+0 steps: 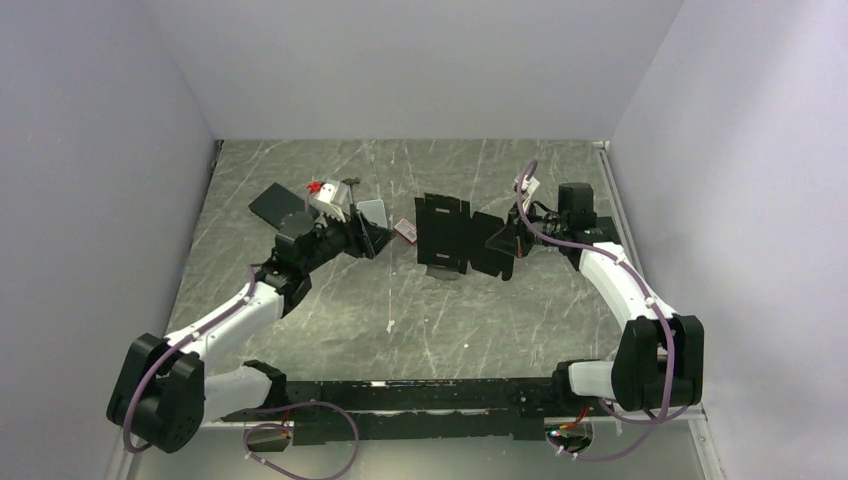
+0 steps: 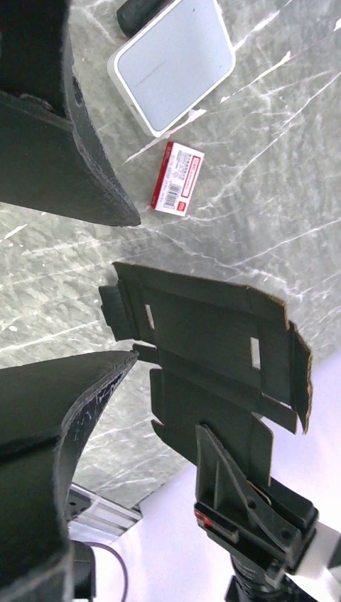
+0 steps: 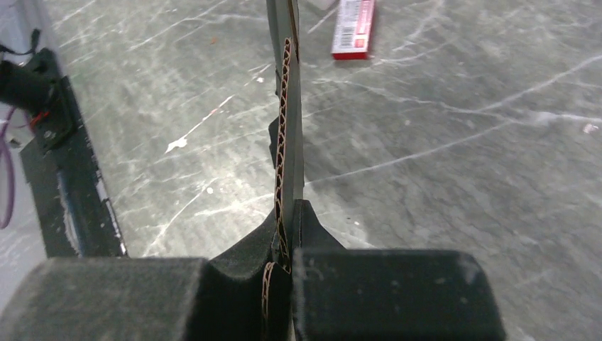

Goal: Fold the paper box
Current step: Fold the paper box at the center of the board.

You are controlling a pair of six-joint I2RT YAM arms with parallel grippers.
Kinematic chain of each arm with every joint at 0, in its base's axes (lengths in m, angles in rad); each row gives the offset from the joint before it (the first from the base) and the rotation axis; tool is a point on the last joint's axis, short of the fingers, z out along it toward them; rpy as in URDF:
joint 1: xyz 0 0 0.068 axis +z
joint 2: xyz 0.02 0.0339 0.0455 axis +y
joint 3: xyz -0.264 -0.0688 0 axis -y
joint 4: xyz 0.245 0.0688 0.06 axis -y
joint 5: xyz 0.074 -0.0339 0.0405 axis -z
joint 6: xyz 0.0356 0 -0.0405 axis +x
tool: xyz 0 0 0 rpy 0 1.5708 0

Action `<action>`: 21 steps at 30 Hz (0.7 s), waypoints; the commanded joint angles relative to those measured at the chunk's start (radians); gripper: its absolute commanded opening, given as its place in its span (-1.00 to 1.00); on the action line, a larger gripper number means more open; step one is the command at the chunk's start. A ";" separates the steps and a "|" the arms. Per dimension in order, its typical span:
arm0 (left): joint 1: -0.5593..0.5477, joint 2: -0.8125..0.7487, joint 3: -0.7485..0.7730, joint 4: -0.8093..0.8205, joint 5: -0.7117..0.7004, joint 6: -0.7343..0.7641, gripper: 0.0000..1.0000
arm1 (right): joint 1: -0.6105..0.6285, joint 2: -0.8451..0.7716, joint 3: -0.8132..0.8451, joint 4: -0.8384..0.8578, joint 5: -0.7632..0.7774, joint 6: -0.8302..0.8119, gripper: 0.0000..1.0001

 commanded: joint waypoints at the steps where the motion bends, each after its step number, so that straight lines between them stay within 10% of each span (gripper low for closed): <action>1: 0.006 0.023 0.000 0.009 0.104 0.079 0.40 | -0.002 -0.039 0.061 -0.070 -0.148 -0.124 -1.00; 12: 0.011 0.236 0.078 0.183 0.352 0.046 0.41 | -0.007 -0.051 0.076 -0.143 -0.204 -0.211 -1.00; 21: 0.010 0.368 0.111 0.326 0.388 -0.126 -0.37 | -0.006 -0.046 0.064 -0.104 -0.173 -0.163 -1.00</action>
